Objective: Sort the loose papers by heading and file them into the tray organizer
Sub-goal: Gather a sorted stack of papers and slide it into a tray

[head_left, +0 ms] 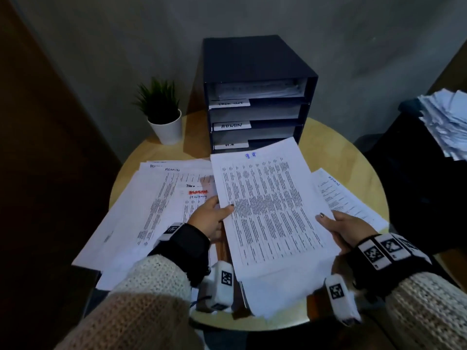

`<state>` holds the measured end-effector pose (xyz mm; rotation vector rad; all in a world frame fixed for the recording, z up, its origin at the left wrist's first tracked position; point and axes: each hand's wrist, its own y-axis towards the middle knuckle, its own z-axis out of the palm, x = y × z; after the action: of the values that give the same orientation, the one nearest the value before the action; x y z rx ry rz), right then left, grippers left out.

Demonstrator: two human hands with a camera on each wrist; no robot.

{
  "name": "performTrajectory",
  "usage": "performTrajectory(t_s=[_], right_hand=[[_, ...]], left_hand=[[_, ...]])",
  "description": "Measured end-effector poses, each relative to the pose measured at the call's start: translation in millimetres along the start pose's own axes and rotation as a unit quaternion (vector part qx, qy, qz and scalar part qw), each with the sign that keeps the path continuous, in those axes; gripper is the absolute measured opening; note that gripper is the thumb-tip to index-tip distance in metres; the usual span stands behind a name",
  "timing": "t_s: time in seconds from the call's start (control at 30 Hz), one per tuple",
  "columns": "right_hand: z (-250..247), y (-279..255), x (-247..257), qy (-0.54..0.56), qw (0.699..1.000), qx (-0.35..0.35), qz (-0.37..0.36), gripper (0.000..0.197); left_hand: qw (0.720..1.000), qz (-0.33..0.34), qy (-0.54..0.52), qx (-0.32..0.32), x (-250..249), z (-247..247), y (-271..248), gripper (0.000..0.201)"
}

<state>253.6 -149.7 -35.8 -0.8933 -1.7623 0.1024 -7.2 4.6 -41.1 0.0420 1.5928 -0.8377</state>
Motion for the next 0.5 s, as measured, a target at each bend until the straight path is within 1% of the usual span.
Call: performTrajectory(t_s=[0.1, 0.17, 0.2, 0.23, 0.3, 0.37, 0.4, 0.43, 0.47, 0.5], right_hand=[[4, 18, 13, 0.048, 0.999, -0.009, 0.020, 0.019], [8, 32, 19, 0.052, 0.998, -0.011, 0.032, 0.021], [11, 40, 21, 0.059, 0.997, -0.014, 0.036, 0.021], [13, 47, 24, 0.070, 0.996, -0.016, 0.043, 0.023], [17, 59, 29, 0.094, 0.994, -0.022, 0.055, 0.037], [21, 67, 38, 0.093, 0.993, -0.034, 0.061, 0.046], [22, 76, 42, 0.099, 0.993, -0.039, 0.053, 0.056], [23, 77, 49, 0.104, 0.993, -0.032, 0.053, 0.061], [24, 84, 55, 0.120, 0.991, -0.036, 0.050, 0.059], [23, 89, 63, 0.120, 0.991, -0.035, 0.041, 0.045]], left_hand=[[1.000, 0.003, -0.005, -0.005, -12, -1, 19, 0.038], [1.000, 0.002, -0.010, -0.009, -16, -3, 34, 0.028], [1.000, 0.002, -0.007, -0.009, -19, -3, 39, 0.026], [1.000, -0.002, -0.007, -0.005, -21, -3, 43, 0.025], [1.000, 0.004, -0.010, -0.009, -26, -2, 51, 0.018], [1.000, 0.001, -0.022, -0.014, -29, -2, 57, 0.010], [0.999, -0.005, -0.035, -0.007, -29, -2, 60, 0.010], [0.999, -0.017, -0.046, 0.001, -29, -4, 62, 0.014], [0.998, -0.029, -0.055, 0.010, -29, -4, 63, 0.021], [0.997, -0.045, -0.064, 0.017, -29, -6, 64, 0.026]])
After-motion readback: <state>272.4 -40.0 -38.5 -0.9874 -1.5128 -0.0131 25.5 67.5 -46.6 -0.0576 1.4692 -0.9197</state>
